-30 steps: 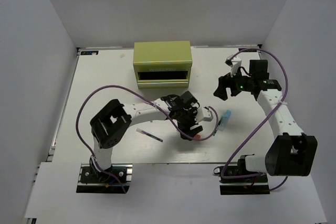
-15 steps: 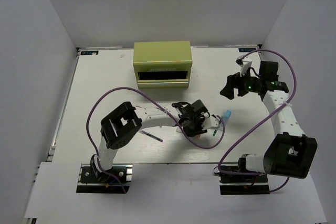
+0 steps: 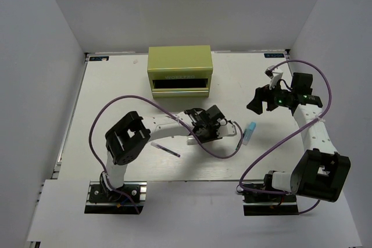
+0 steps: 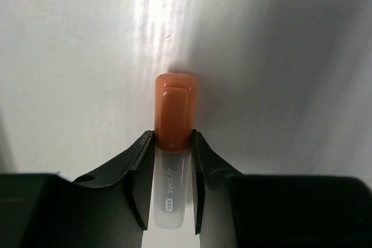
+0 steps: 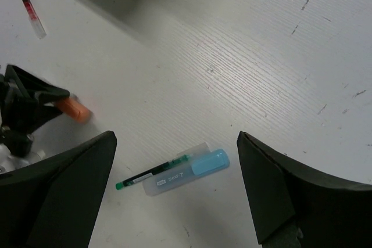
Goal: Sort the stationery into containers
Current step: Grab a piece of stationery with the left arm, then place the stationery into the container
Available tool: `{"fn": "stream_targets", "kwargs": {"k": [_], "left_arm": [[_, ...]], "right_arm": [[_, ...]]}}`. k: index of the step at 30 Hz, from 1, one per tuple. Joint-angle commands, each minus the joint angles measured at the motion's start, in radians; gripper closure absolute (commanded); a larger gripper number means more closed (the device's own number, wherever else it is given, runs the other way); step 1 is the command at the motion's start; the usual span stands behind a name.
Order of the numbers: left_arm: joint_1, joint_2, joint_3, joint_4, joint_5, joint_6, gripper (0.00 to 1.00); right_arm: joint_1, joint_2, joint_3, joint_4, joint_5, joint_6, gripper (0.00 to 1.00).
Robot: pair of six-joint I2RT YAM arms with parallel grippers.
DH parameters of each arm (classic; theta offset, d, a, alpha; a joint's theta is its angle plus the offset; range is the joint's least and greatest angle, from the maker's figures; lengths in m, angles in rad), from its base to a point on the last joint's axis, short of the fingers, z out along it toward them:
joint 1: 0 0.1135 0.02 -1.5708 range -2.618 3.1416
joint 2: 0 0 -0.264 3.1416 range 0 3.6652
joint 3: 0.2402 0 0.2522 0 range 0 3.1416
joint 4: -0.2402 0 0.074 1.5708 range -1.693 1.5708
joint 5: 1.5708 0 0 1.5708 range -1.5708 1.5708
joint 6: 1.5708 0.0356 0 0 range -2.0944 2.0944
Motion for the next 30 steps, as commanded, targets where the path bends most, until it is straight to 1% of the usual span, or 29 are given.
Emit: {"fn": "stream_targets", "kwargs": {"k": [1,5,8,11,17,20,25,30], "left_arm": [[0.042,-0.128,0.057,-0.045,-0.048,0.083,1.0],[0.107,-0.16,0.12,-0.056,-0.048,0.153,1.0],[0.165,-0.171,0.189,-0.08,-0.048,0.175,1.0],[0.219,-0.16,0.301,-0.115,-0.007,0.216,1.0],[0.299,-0.16,0.39,-0.105,0.01,0.318,1.0],[0.322,-0.16,0.401,-0.068,0.021,0.36,1.0],[0.369,-0.16,0.378,0.007,0.021,0.416,1.0],[0.391,-0.142,0.357,0.064,0.021,0.463,1.0]], "right_arm": [[-0.012,-0.028,-0.012,0.028,-0.045,-0.045,0.1],[-0.009,-0.028,-0.016,0.017,-0.051,-0.083,0.12],[-0.011,-0.028,-0.018,-0.001,-0.058,-0.123,0.15],[-0.008,-0.027,-0.024,-0.025,-0.071,-0.158,0.16],[-0.008,-0.022,-0.021,-0.036,-0.072,-0.196,0.19],[-0.004,-0.021,-0.021,-0.047,-0.074,-0.213,0.22],[-0.006,-0.018,-0.021,-0.05,-0.078,-0.215,0.22],[-0.006,-0.016,-0.013,-0.05,-0.078,-0.219,0.22]]}}
